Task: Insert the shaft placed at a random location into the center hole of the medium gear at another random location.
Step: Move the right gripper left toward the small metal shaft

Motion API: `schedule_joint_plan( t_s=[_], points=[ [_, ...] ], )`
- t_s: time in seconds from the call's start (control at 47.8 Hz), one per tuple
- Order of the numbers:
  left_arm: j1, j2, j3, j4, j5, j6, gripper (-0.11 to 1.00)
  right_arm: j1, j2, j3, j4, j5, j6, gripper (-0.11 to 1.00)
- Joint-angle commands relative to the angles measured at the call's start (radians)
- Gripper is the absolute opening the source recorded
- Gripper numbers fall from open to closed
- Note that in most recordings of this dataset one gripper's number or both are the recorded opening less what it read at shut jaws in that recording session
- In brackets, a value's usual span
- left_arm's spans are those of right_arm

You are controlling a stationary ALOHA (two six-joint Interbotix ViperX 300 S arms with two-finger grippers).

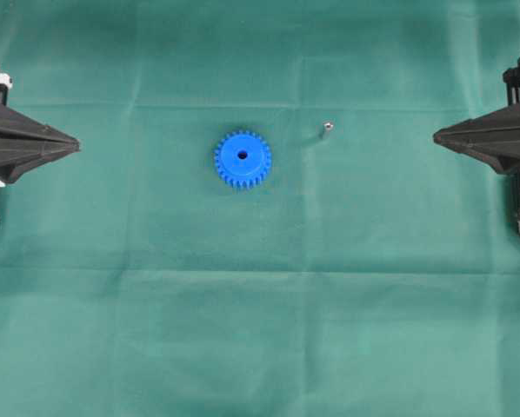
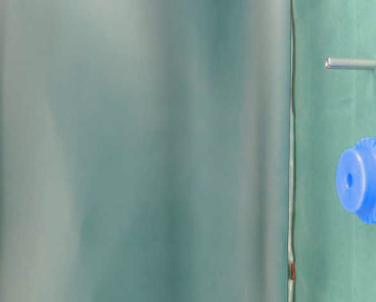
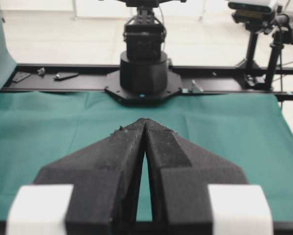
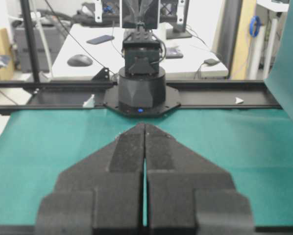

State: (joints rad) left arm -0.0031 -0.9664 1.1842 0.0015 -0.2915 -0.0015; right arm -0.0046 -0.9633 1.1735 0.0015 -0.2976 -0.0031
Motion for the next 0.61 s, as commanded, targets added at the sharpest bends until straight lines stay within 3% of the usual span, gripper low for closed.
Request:
schedule_joint_plan(
  t_s=[0.0,0.293,0.586],
  points=[
    [0.0,-0.003,-0.038,0.011,0.015,-0.005,0.0,0.0,0.014,-0.012,-0.005,0.006,-0.006,0.01],
    [-0.002,-0.012,-0.038,0.011,0.037,-0.005,0.0,-0.015,0.043,-0.021,0.0,0.025,0.0,0.01],
    [-0.002,-0.012,-0.038,0.011,0.049,-0.006,0.0,-0.08,0.236,-0.011,0.018,-0.072,0.005,0.01]
  ],
)
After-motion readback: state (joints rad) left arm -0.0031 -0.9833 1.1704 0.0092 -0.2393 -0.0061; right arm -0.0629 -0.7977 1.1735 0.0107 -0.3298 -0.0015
